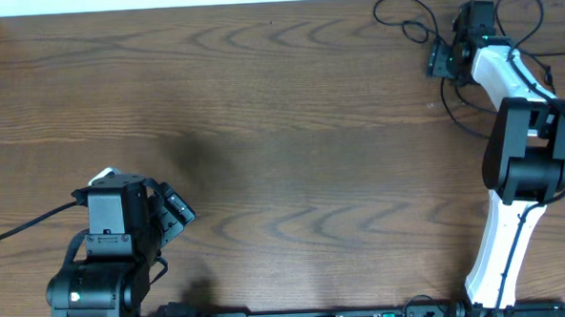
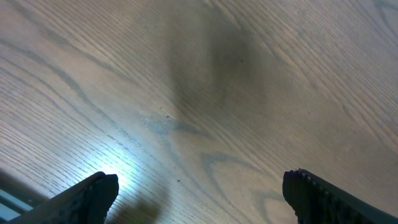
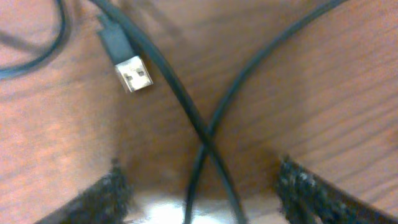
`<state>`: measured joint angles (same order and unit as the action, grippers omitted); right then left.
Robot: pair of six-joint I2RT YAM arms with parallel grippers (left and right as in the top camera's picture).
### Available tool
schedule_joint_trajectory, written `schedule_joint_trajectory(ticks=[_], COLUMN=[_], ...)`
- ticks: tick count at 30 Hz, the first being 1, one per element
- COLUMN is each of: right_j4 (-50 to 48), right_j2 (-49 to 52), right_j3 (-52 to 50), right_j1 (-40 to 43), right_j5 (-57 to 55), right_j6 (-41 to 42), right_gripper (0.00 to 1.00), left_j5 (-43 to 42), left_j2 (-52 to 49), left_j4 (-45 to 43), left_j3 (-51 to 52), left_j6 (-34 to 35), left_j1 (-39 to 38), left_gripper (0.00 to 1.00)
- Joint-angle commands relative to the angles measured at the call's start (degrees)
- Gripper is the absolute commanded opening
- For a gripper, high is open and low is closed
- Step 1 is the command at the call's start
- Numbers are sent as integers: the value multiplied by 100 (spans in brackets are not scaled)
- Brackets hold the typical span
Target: Untangle cables
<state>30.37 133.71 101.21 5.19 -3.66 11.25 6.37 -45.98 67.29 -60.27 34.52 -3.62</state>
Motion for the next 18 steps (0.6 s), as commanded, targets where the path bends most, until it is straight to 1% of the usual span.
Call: schedule_joint_trajectory(ticks=[1, 2, 4, 5, 10, 13, 14, 18], right_j4=[26, 4, -127, -199, -992, -1200, -1115, -892], right_j2=[282, 282, 282, 280, 273, 269, 269, 269], right_j3=[20, 20, 20, 22, 114, 516, 1143, 2328], right_j1=[-11, -15, -26, -26, -11, 9, 13, 0], right_j5=[444, 501, 599, 649, 1631, 2120, 2428, 2634], right_j6=[203, 201, 199, 199, 72, 68, -2, -61], right_gripper=[47, 37, 9, 1, 1, 1, 1, 1], left_j5=[74, 76, 76, 76, 76, 74, 76, 74], left_j2=[-7, -7, -7, -7, -7, -7, -7, -7], left_j4=[17, 17, 15, 15, 17, 17, 15, 17], left_j3=[20, 20, 20, 20, 20, 20, 20, 20], left_j6=[9, 9, 9, 9, 9, 9, 9, 9], left_j1=[17, 17, 17, 17, 17, 17, 17, 17], left_gripper=[91, 91, 91, 91, 91, 91, 91, 91])
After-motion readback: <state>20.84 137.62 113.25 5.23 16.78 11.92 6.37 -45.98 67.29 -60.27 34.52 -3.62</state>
